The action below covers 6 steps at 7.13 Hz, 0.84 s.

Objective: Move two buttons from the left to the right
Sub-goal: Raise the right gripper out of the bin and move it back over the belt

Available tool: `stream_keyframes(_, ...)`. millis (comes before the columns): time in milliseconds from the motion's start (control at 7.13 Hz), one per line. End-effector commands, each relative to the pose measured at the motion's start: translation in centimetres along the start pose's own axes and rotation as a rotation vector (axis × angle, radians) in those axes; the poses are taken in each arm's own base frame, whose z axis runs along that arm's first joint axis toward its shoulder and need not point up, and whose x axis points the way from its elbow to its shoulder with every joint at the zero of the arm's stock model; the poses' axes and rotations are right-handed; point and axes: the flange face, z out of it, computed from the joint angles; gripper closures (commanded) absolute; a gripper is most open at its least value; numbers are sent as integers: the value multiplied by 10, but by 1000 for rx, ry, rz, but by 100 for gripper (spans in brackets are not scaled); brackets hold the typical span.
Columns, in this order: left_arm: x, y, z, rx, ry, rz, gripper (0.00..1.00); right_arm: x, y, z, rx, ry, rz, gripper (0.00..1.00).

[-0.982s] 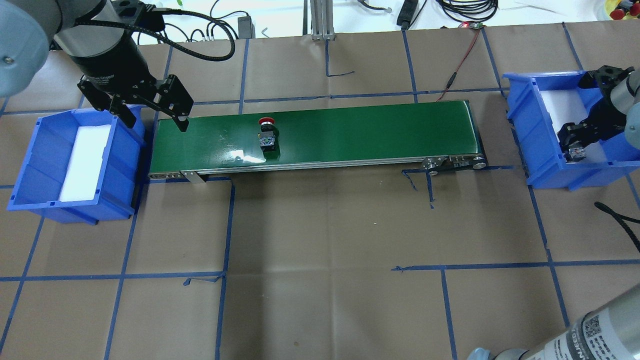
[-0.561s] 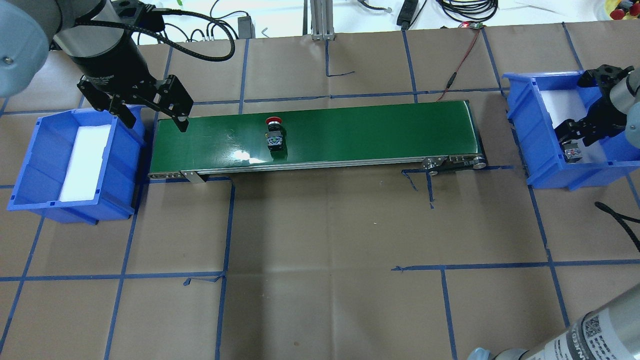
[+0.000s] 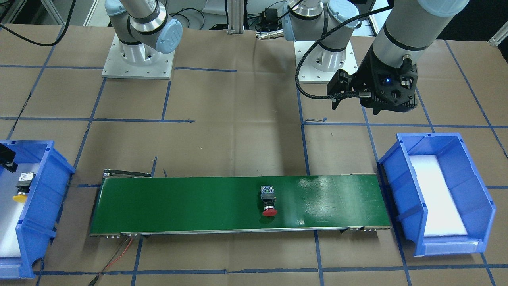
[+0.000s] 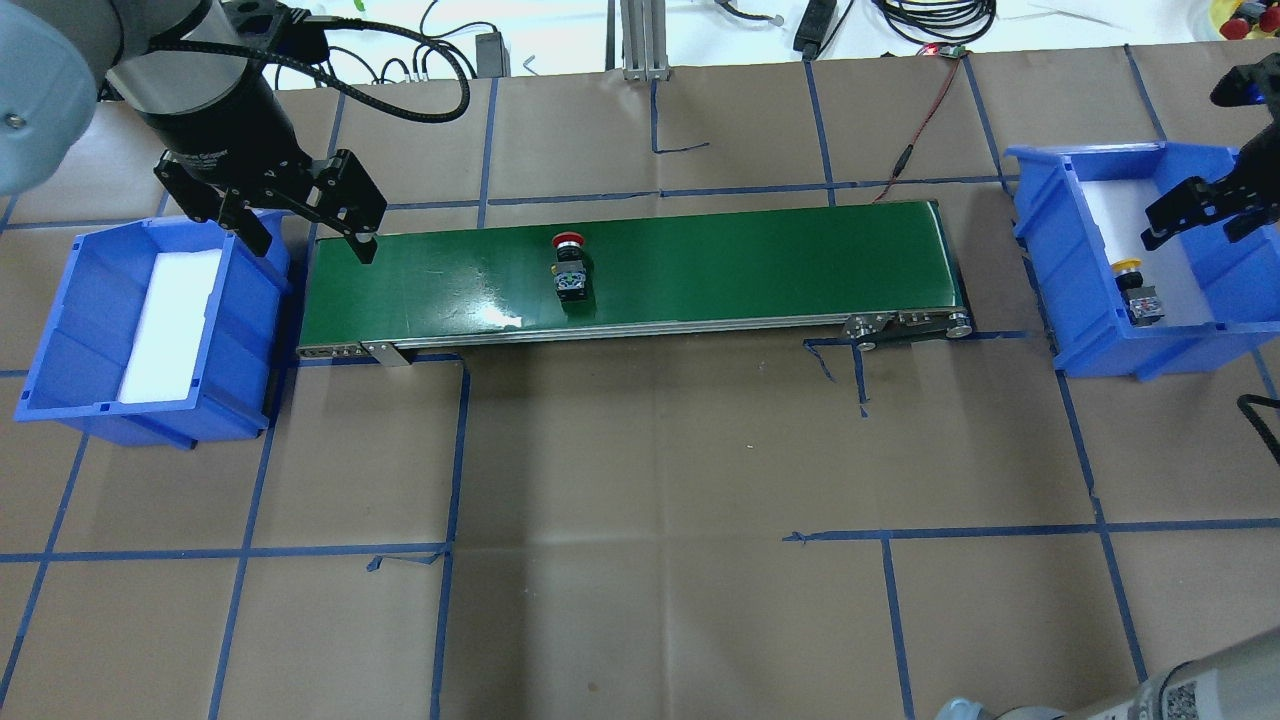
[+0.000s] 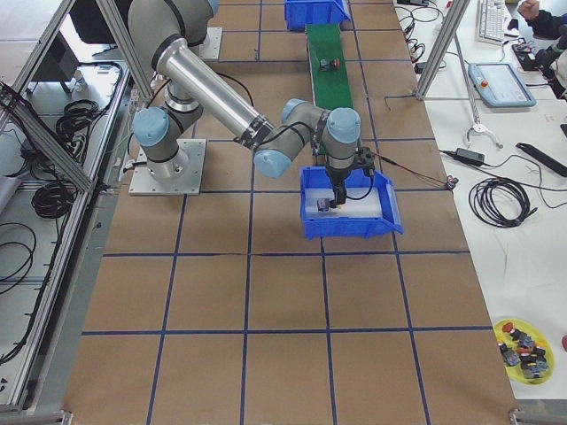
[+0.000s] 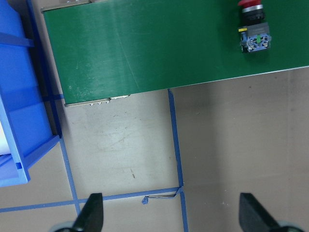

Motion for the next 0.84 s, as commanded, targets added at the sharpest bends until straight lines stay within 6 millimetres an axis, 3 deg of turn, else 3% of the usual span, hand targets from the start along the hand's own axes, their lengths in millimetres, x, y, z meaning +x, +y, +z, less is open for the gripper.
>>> stream_keyframes(0, 0, 0, -1, 3, 0, 0, 0, -11, -4, -74, 68, 52, -18, 0)
stream_keyframes(140, 0, 1, -1, 1, 0, 0, 0, -29, -10, -80, 77, 57, -49, 0)
stream_keyframes(281, 0, 1, -2, 3, 0, 0, 0, -61, -21, -80, 82, 55, -106, 0)
stream_keyframes(421, 0, 1, -2, 4, 0, 0, 0, -103, -32, -83, 88, 55, -129, 0)
stream_keyframes(561, 0, 1, -2, 3, 0, 0, 0, -149, -36, -92, 107, 47, -40, 0)
stream_keyframes(701, 0, 1, -2, 3, 0, 0, 0, -189, -40, -86, 96, 29, -6, 0)
